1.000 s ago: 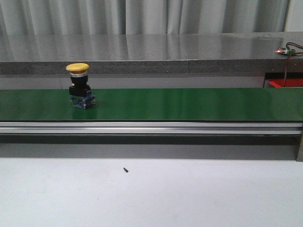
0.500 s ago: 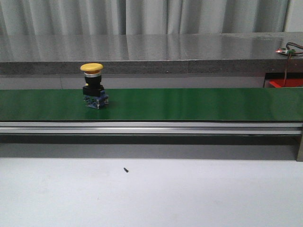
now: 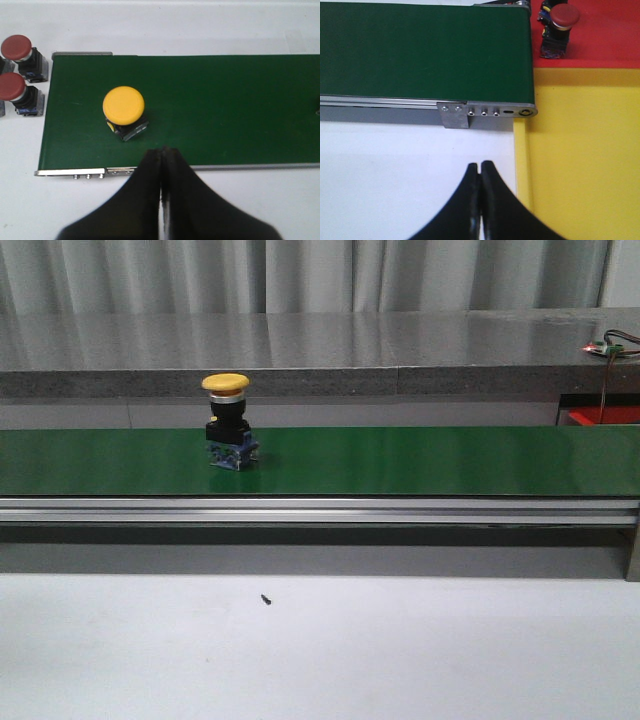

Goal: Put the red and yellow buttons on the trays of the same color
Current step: 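Place the second yellow button on the belt and withdraw the left gripper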

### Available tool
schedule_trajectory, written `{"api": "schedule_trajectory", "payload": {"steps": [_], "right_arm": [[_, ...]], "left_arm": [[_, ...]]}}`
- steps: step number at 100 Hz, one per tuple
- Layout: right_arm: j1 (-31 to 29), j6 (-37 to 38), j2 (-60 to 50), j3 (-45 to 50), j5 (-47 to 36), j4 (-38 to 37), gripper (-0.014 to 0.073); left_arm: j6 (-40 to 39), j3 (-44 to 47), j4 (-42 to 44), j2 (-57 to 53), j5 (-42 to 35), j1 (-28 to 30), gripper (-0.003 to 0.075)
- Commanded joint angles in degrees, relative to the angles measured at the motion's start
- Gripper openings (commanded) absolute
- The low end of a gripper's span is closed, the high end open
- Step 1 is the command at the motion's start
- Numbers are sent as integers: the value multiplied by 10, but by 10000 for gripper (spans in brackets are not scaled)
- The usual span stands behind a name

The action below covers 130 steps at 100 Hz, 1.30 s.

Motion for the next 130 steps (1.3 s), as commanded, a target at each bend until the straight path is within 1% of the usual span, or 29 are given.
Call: {"api": "schedule_trajectory", "payload": {"steps": [1, 26, 44, 73, 130], "right_arm": [[0, -1, -1, -14, -35, -4, -66], [0, -1, -1, -14, -35, -4, -66], [0, -1, -1, -14, -35, -4, -66], [0, -1, -1, -14, -35, -4, -66], [0, -1, -1, -14, -35, -4, -66]], "left_arm": [[2, 12, -12, -44, -31, -17, -20], [2, 91, -13, -127, -50, -46, -20], [2, 154, -13, -195, -102, -64, -20], [2, 215, -13, -245, -101, -64, -20], [2, 221, -13, -246, -102, -64, -20]]}}
